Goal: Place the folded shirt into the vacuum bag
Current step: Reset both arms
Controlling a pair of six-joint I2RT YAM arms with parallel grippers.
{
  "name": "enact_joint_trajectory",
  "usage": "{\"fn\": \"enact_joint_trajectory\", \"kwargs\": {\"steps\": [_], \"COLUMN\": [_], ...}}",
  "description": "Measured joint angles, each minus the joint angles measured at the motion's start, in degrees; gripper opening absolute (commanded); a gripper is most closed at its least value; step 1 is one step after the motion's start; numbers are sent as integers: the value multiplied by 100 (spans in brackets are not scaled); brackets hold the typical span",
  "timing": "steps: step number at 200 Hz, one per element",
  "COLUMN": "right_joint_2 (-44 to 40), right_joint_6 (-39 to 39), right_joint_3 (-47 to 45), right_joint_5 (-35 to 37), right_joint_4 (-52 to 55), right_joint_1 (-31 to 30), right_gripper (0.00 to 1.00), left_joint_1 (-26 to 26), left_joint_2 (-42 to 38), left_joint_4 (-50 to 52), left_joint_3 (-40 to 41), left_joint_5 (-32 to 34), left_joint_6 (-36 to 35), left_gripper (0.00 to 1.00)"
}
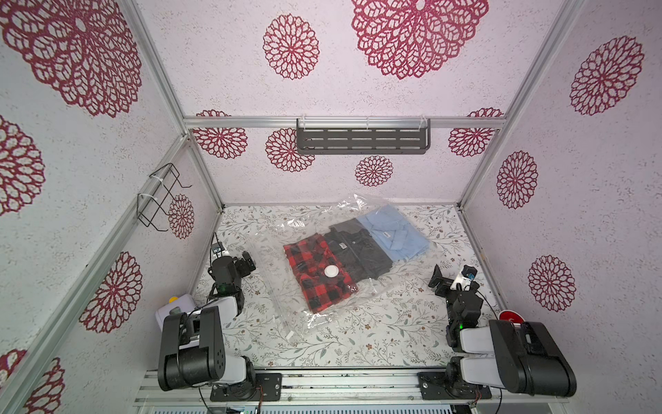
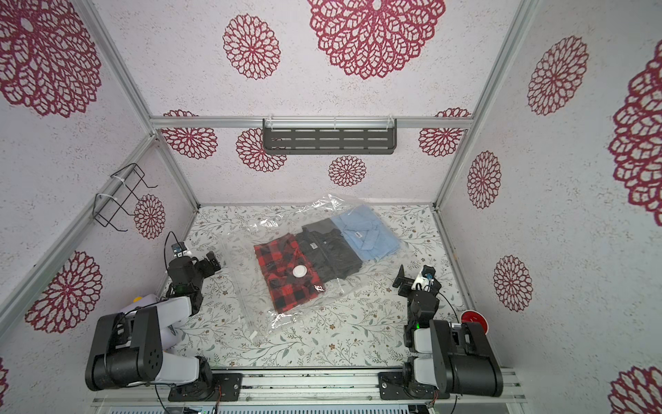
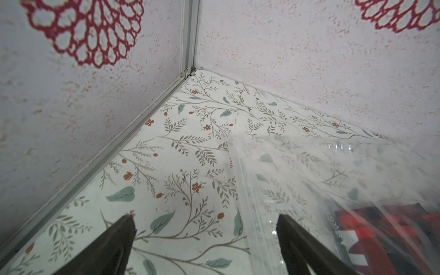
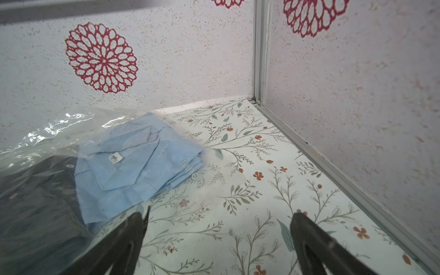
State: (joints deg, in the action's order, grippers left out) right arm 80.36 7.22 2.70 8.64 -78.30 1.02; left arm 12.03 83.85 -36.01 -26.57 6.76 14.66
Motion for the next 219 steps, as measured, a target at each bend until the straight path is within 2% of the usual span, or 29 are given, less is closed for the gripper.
{"fn": "enact_joint_trajectory", "kwargs": {"steps": [20,37,75,219], "right_joint_2": [664,807,824,826], "right_joint_6": [-155,-286,-570,-686], "right_joint_3": [20,157,896,896], "right_joint_5": [-44,-52,-92,-92], "right_joint_4": [-592,-463,-66,192], "right_joint_1": [-107,-210,-448,-483], "right_gripper": [100,100,100,100], "left_joint_1": [-138,-332,-459,-492], "left_joint_2": [227,442,476,476], "left_joint_4": [-387,-708,-931,-1169], "left_joint_3": [59,122,125,160], "left_joint_5": [-17,13,20,151], "left_joint_6": [-179,-396,-586,-695], "left_gripper": [97,97,97,97]}}
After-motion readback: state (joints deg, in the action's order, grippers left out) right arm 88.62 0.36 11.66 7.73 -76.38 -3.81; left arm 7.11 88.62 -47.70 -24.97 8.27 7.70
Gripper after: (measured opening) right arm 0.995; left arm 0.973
